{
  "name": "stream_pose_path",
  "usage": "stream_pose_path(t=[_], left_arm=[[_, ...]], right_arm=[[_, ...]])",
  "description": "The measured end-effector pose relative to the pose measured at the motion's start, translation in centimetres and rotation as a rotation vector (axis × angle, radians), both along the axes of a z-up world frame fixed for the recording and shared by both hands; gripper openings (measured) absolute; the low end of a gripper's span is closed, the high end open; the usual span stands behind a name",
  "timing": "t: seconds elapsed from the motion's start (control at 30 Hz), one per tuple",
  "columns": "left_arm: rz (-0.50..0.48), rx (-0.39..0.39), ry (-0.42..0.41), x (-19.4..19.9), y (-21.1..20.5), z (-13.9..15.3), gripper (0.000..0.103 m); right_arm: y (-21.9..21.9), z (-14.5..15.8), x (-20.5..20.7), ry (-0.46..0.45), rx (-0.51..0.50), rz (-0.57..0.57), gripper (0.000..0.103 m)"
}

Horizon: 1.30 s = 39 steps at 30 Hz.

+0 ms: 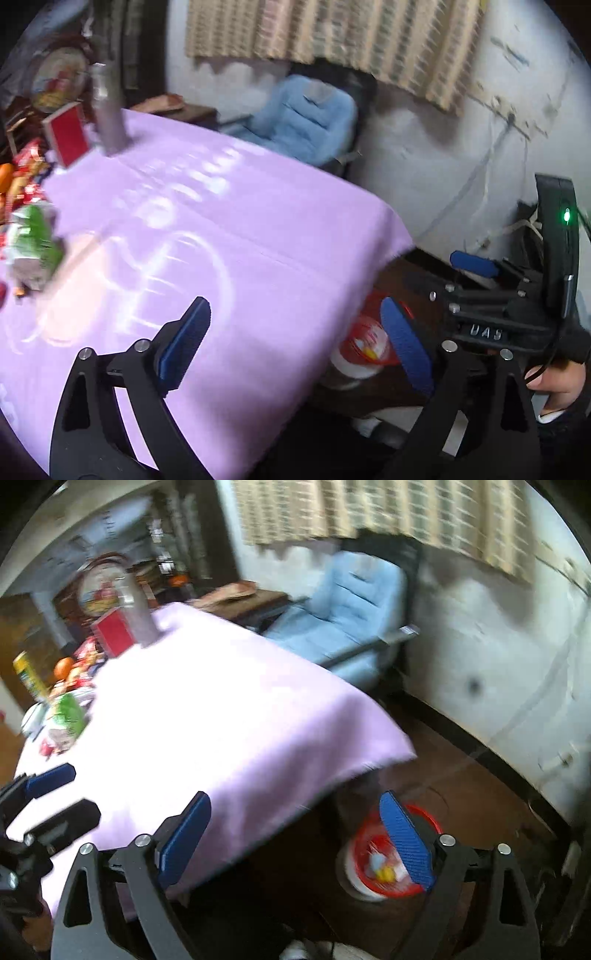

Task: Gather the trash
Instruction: 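Move both open tools back over the table toward the trash pile, then lower the right tool onto the green-and-white drink carton and close it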

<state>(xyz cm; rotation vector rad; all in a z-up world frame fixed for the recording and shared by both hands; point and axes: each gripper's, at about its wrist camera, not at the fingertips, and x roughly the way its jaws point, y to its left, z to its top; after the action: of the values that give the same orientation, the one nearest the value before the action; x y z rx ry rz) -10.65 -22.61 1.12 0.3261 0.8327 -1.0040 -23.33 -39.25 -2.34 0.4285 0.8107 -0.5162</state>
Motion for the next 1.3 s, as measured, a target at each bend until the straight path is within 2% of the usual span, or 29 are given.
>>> stream_pose_path(t=[0.1,0.27,0.67,0.8,0.87,0.97,1.07,1.17,1.3], left_arm=[[0.073,-0.03,-0.027,2.6,2.8,1.9,0.093],[0.193,-0.038,-0.052,6.1,6.4,3.3,0.093],[0.42,-0.013,-0.03,15.3,13.9,2.7,0.094],[0.505,-0.027,0.014,18.6,16.7,1.3,0.095],[0.567,0.001,0.043,19.7,17.7,0.8,0.095],[0.639,-0.045,0.058,21.5,20.4,1.3,0.095],[0.772,-0.099,0.079,23.4,24.3,1.8,0.095],[0.869,-0.117,0.13,24.9,26.9,1.1,0.095],[0.92,-0.101,0.196,26.2,28.0,-0.2,0.095]], right_arm=[[1.9,1.6,2.8,-0.026,-0.019,0.079,0.093],[5.4,3.8,8.0,-0.069,-0.027,0.201,0.093],[12.4,5.3,16.8,-0.048,-0.045,0.389,0.094],[14.2,5.1,19.7,-0.041,-0.048,0.422,0.094],[15.1,4.5,21.7,-0.02,-0.044,0.442,0.094],[16.3,3.9,24.3,-0.002,-0.032,0.465,0.094],[17.4,3.7,27.1,-0.002,-0.023,0.491,0.095],[18.7,3.4,29.3,0.014,-0.043,0.519,0.095],[20.7,2.9,31.8,0.032,-0.053,0.575,0.095]])
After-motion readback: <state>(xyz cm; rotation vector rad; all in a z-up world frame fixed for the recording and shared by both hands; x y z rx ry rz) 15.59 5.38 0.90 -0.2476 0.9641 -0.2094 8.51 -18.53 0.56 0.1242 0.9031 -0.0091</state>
